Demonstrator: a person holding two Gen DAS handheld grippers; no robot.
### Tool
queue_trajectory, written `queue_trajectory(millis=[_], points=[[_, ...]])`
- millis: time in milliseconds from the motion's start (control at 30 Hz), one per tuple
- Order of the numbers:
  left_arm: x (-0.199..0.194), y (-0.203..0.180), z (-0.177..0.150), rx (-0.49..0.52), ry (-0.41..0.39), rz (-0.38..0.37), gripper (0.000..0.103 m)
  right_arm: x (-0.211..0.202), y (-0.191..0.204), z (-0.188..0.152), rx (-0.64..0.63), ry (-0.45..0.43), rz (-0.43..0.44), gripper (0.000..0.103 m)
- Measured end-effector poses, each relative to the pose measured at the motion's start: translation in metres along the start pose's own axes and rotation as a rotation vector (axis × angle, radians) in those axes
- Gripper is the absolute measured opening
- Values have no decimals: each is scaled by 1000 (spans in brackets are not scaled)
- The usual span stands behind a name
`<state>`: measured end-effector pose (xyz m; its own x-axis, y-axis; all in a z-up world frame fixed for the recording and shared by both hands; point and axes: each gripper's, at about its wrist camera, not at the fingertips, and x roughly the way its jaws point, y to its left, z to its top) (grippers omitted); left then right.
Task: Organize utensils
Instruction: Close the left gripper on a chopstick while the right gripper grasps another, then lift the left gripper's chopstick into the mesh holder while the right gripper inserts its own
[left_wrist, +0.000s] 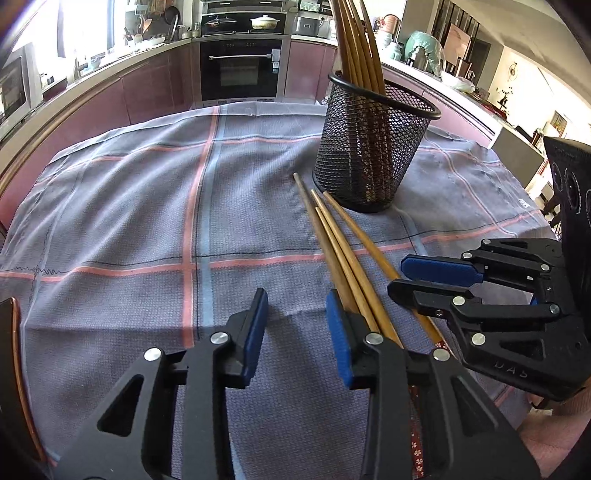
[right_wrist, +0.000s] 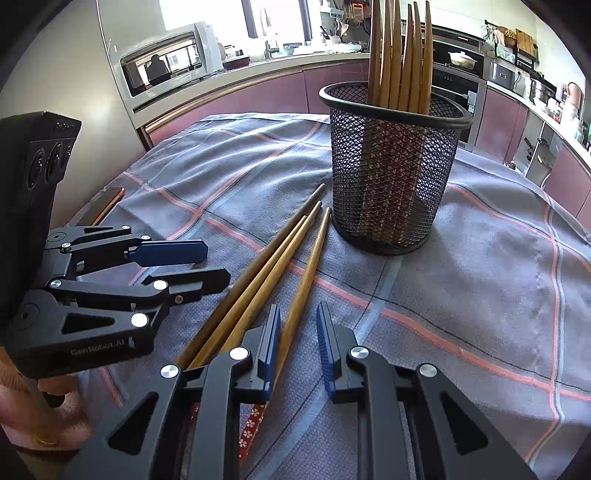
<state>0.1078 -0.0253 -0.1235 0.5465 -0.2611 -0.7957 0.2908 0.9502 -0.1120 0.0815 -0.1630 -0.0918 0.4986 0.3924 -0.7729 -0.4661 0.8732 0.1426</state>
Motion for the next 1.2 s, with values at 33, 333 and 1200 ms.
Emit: queue_trajectory(millis=[33, 333, 1200], points=[[0, 0, 0, -2, -1, -1, 32, 0, 0, 0, 0, 0, -1, 18], [3, -11, 4, 33, -3, -28, 40, -1, -2, 0, 8, -5, 6, 18], [18, -8, 23, -10, 29, -1, 11, -2, -12, 4, 39, -12, 32, 7]])
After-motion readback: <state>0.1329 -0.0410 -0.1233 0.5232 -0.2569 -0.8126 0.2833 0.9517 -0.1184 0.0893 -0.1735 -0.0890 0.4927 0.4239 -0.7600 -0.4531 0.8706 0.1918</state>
